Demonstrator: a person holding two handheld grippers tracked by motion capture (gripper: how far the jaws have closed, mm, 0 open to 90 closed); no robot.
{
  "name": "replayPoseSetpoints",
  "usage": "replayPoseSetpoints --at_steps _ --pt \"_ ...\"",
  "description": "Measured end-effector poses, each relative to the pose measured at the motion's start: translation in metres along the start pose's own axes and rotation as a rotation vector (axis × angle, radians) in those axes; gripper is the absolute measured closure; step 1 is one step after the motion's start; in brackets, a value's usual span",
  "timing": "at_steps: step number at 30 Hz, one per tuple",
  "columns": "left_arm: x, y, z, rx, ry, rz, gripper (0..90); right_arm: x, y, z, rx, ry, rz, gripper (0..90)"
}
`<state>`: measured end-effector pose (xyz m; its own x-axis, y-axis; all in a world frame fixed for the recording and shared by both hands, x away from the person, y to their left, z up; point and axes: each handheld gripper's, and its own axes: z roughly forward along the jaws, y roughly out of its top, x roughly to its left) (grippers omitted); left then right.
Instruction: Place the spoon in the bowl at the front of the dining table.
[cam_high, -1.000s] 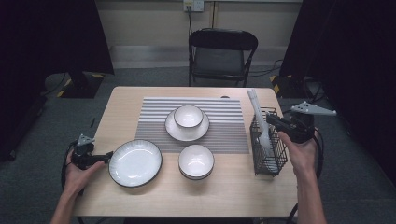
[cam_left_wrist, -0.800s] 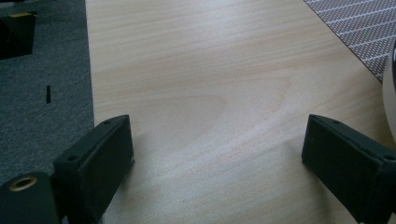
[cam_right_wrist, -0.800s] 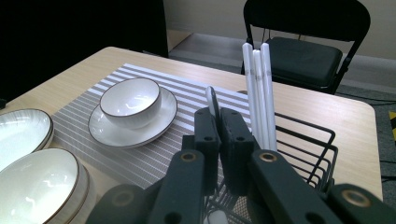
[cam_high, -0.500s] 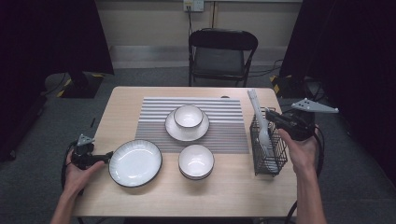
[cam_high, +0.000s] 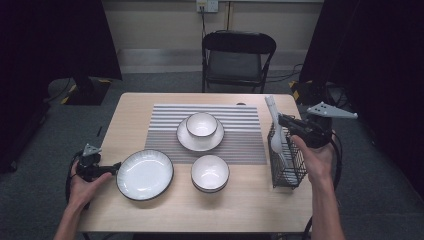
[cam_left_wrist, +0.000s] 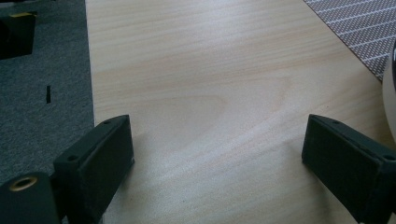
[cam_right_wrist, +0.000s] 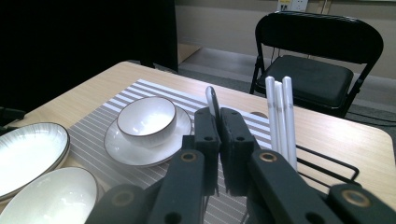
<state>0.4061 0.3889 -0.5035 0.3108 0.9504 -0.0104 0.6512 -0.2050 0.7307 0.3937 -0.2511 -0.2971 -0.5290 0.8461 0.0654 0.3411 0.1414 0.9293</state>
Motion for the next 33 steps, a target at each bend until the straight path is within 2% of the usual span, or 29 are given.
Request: replayPoseSetpoints --at_steps 14,33 --pt "0.0 0.0 0.0 0.0 -0.001 0.0 8.4 0.011 0.008 0.017 -0.013 0.052 -0.018 86.4" --pt "0.0 0.0 0.0 0.0 -0.001 0.0 8.4 0.028 0.015 0.041 -0.007 0.094 -0.028 86.4"
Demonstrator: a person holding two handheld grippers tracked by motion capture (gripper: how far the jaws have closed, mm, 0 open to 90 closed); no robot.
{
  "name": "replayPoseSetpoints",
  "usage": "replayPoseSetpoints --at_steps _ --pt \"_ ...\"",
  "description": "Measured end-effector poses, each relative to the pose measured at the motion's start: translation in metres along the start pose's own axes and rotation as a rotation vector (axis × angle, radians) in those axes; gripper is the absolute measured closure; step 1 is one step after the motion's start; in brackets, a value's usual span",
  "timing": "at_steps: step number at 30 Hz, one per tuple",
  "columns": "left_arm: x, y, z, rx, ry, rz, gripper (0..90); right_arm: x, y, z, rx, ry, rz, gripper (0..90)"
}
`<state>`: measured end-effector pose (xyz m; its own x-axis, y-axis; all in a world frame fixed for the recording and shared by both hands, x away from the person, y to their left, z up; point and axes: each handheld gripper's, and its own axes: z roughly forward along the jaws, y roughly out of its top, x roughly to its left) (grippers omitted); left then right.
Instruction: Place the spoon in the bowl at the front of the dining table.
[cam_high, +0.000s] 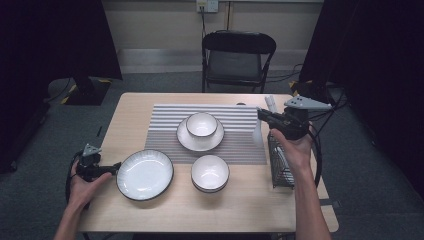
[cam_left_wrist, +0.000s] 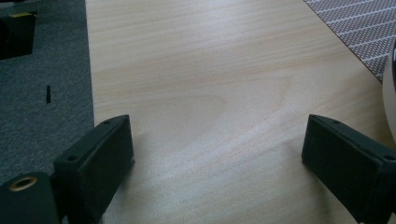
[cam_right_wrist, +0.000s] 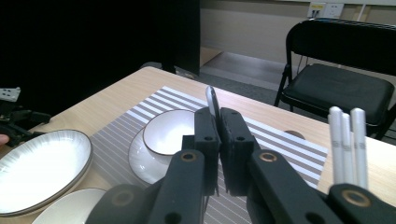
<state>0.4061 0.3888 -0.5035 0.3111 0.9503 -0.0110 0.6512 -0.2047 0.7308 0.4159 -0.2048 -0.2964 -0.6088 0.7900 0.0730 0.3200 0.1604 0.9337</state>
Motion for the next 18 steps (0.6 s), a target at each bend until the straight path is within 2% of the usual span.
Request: replayPoseSetpoints --at_steps 15,18 --pt "0.0 0.0 0.0 0.0 -0.001 0.001 8.4 0.01 0.005 0.023 0.004 0.021 0.0 86.4" --pt "0.0 0.0 0.0 0.0 -0.001 0.001 8.4 0.019 0.006 0.035 -0.001 0.05 0.001 86.4"
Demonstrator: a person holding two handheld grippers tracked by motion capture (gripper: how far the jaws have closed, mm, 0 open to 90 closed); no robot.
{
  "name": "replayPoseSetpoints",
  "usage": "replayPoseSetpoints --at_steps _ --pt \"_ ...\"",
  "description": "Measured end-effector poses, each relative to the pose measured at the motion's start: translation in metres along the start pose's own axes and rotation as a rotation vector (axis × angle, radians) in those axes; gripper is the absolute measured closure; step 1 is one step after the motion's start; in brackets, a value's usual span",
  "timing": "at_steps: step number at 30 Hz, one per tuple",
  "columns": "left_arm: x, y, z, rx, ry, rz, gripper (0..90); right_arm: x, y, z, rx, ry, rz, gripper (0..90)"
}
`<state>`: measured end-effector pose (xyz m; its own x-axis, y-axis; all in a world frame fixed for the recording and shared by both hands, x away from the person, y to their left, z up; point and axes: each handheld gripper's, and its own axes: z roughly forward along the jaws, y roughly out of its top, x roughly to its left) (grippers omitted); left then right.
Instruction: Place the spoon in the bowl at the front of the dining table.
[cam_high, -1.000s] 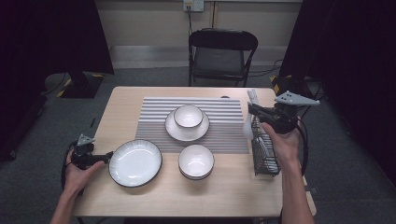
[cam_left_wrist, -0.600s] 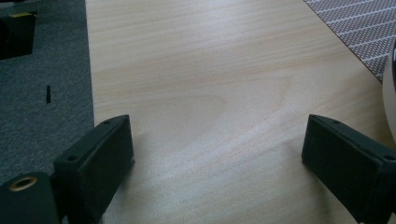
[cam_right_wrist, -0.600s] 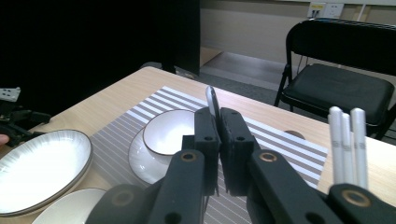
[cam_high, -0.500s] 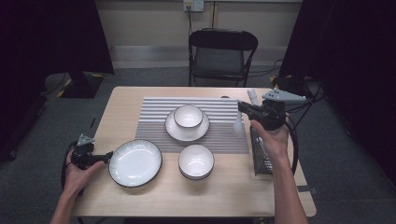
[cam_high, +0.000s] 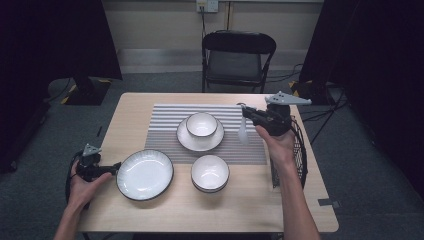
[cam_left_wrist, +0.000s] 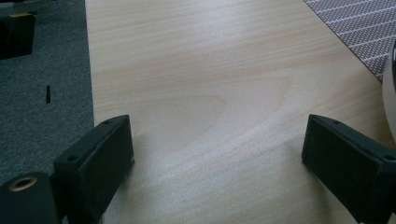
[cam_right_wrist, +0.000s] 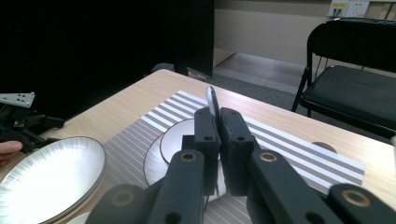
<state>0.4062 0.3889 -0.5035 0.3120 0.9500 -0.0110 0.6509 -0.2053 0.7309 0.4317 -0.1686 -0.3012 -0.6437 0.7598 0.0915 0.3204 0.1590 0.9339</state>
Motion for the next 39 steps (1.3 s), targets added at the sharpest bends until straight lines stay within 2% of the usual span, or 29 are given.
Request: replayPoseSetpoints --at_steps 6,10,15,28,30,39 --pt "0.0 0.0 0.0 0.0 -0.001 0.0 8.4 0.007 0.004 0.013 0.007 0.026 0.0 86.4" --pt "0.0 0.0 0.0 0.0 -0.001 0.001 8.3 0.011 0.009 0.024 0.027 0.027 -0.008 86.4" --pt "0.0 0.0 0.0 0.0 -0.001 0.001 8.4 0.014 0.014 0.035 0.018 0.05 -0.012 86.4" --pt "0.0 0.0 0.0 0.0 -0.002 0.002 8.3 0.015 0.023 0.046 -0.002 0.07 -0.024 86.4" --pt "0.0 0.0 0.0 0.0 -0.002 0.002 8.3 0.016 0.026 0.048 -0.02 0.074 -0.031 86.4" --pt "0.0 0.0 0.0 0.0 -0.002 0.003 8.3 0.015 0.031 0.061 -0.01 0.082 -0.029 86.4"
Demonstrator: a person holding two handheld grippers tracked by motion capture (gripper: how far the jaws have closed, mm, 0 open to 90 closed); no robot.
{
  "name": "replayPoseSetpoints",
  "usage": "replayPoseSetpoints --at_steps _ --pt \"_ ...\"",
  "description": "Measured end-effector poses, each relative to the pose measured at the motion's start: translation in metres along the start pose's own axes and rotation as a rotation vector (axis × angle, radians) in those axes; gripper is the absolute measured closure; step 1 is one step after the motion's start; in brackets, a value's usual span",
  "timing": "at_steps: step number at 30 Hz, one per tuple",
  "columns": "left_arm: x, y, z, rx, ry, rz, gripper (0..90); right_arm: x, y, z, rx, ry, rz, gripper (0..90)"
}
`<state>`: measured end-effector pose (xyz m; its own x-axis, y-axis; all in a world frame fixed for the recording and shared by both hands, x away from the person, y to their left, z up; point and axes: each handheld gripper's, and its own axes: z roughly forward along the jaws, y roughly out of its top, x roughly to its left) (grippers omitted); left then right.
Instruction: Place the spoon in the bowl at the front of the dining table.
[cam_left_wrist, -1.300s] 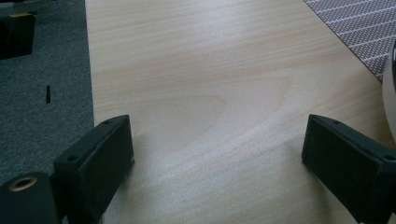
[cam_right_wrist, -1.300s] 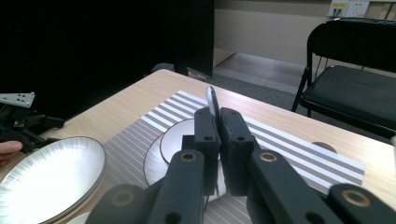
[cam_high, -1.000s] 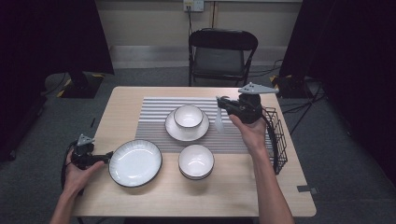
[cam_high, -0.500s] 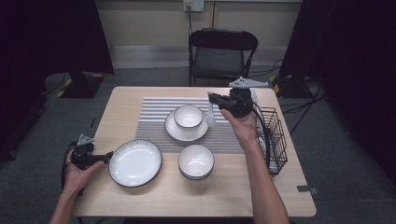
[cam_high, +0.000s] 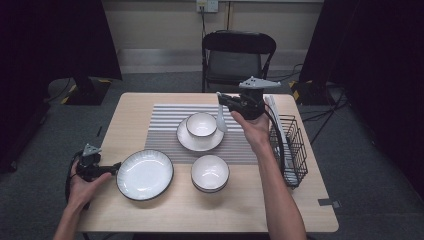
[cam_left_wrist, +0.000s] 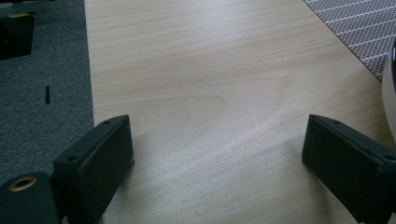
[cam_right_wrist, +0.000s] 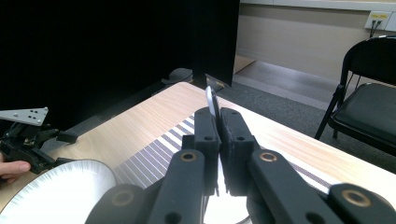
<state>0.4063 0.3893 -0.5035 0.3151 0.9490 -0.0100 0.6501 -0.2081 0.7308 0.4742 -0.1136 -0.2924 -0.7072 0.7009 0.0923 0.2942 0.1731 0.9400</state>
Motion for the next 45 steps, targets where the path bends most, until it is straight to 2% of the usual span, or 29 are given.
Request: replayPoseSetpoints --at_steps 9,17,30,37,45 --pt "0.0 0.0 0.0 0.0 0.0 0.0 8.3 0.003 0.003 0.015 0.012 0.018 0.004 86.4" --pt "0.0 0.0 0.0 0.0 0.0 0.0 8.3 -0.004 -0.001 0.031 0.025 0.006 0.023 86.4" --pt "0.0 0.0 0.0 -0.001 -0.001 0.0 8.3 -0.01 -0.007 0.056 0.044 0.013 0.032 86.3" --pt "0.0 0.0 0.0 -0.001 -0.001 0.0 8.3 -0.013 -0.013 0.076 0.053 0.004 0.055 86.3" --pt "0.0 0.0 0.0 -0.001 -0.001 -0.001 8.3 -0.018 -0.019 0.085 0.067 -0.006 0.062 86.3"
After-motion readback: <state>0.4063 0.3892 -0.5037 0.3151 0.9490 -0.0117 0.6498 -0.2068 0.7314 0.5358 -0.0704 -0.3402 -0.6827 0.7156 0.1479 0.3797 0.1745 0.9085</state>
